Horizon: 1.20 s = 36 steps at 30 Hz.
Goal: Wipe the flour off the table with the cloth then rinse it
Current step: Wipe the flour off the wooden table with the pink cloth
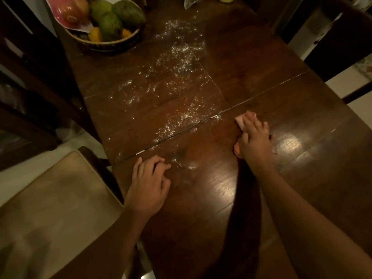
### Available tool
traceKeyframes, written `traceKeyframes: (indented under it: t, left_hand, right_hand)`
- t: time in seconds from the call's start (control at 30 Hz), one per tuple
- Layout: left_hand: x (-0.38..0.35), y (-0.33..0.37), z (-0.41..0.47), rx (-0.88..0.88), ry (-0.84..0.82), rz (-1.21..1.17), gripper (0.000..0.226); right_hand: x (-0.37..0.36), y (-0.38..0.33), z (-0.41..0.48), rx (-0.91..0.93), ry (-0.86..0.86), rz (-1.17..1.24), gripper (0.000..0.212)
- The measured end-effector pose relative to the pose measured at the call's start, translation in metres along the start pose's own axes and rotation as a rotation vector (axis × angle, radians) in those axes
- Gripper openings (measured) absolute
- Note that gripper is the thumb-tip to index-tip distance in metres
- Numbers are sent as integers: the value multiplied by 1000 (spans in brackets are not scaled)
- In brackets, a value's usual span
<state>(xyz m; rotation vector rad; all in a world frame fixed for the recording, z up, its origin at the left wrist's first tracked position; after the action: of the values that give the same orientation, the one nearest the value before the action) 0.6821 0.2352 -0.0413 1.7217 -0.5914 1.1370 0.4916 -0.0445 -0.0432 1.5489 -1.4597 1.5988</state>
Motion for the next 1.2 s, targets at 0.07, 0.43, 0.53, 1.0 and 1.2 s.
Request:
traceKeyframes:
  t: [0.07,0.43,0.53,1.0,1.2]
  left_hand:
    - [-1,-1,-1,-3,4,-5,38]
    - [-3,-2,-1,5,7,-14,36]
    - [-2,-2,0,2,10,-13,36]
    - [-3,-1,0,6,-15,-1,35]
    - [-3,-1,1,-7,-21,-1,34]
  right_hand:
    - [-10,-25,17,-71,34,-24,60]
    - [-45,-87,-18,727,-314,-241,51]
    - [-11,-44,35,323,-147,-99,57]
    - [-30,-82,7,501,-132,-175,51]
    - [-1,-55,44,142,37,9,55]
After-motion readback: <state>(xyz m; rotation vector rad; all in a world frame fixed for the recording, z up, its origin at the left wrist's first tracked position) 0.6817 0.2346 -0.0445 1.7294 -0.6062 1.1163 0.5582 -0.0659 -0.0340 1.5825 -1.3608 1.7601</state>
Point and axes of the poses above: each hand's wrist, its own z-axis towards the middle knuckle, its own x-axis out of the back of the hand, y = z × x, the point moved 10 cm from there along z, towards the middle knuckle, and after that the axes turned 7 degrees about -y, right-handed, at the moved point
